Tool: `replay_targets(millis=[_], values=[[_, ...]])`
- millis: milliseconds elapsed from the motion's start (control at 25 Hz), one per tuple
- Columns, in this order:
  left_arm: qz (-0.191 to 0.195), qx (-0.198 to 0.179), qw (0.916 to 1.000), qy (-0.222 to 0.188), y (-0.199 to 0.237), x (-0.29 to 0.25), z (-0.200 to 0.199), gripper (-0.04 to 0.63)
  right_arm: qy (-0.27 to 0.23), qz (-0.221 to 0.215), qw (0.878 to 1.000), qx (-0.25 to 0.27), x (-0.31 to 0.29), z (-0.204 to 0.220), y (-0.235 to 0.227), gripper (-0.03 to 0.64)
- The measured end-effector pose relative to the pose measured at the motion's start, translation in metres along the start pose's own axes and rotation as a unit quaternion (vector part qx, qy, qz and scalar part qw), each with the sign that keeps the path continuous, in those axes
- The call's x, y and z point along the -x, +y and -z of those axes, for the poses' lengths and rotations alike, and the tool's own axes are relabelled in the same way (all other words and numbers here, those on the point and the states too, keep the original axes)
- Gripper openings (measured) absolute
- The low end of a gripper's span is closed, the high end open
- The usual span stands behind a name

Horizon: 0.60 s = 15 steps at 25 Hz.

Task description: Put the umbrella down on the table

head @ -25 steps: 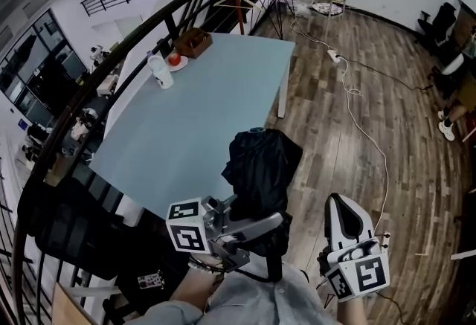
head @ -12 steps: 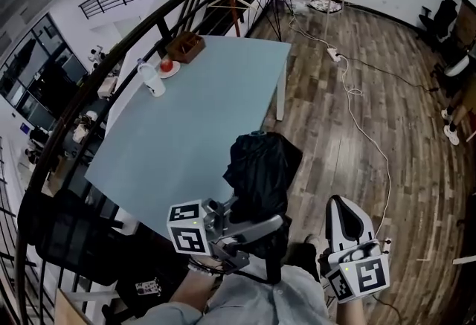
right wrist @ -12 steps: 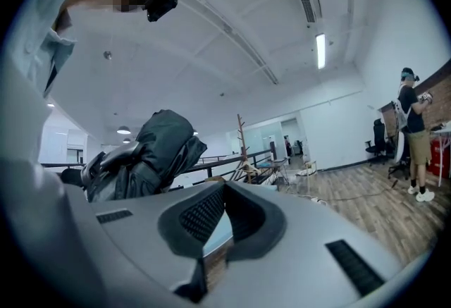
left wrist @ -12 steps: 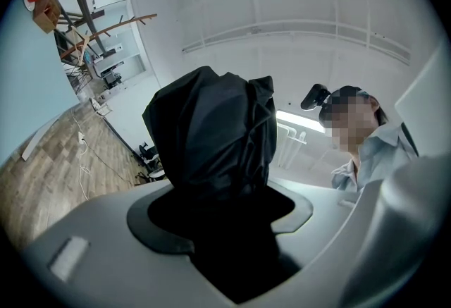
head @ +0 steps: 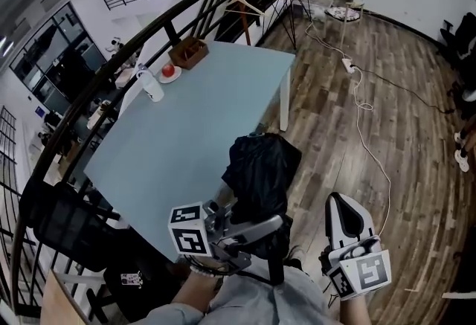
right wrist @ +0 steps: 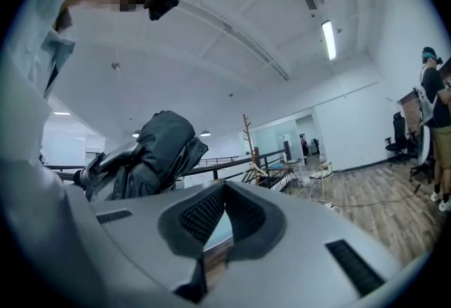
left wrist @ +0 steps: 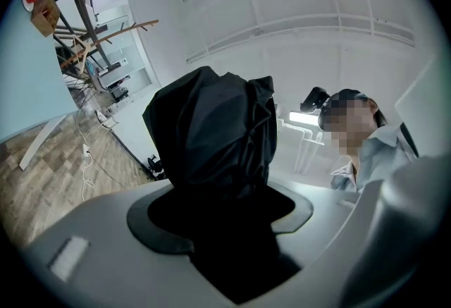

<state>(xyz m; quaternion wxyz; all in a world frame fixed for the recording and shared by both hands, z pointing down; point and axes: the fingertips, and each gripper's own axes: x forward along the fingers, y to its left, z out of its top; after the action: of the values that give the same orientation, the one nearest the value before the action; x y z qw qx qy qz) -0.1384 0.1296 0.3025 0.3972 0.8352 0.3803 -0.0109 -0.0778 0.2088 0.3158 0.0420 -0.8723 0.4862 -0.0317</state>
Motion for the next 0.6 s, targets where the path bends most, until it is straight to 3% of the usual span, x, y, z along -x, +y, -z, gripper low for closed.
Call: replay_targets(millis=[320,600], values=[[-0.035,-0.024,0.998,-0.046,0.016,-0.061,0.002,0.279,0.006,-0.064,0.998,0.002,-0.011,-0.009,-0.065,-0.005],[-0.085,-0.048,0.9934,-0.06,0.034,-0.064,-0.007,0.279,-0.001,-0.095,0.995,-0.02,-0.032,-0.004,-0.083,-0.005]])
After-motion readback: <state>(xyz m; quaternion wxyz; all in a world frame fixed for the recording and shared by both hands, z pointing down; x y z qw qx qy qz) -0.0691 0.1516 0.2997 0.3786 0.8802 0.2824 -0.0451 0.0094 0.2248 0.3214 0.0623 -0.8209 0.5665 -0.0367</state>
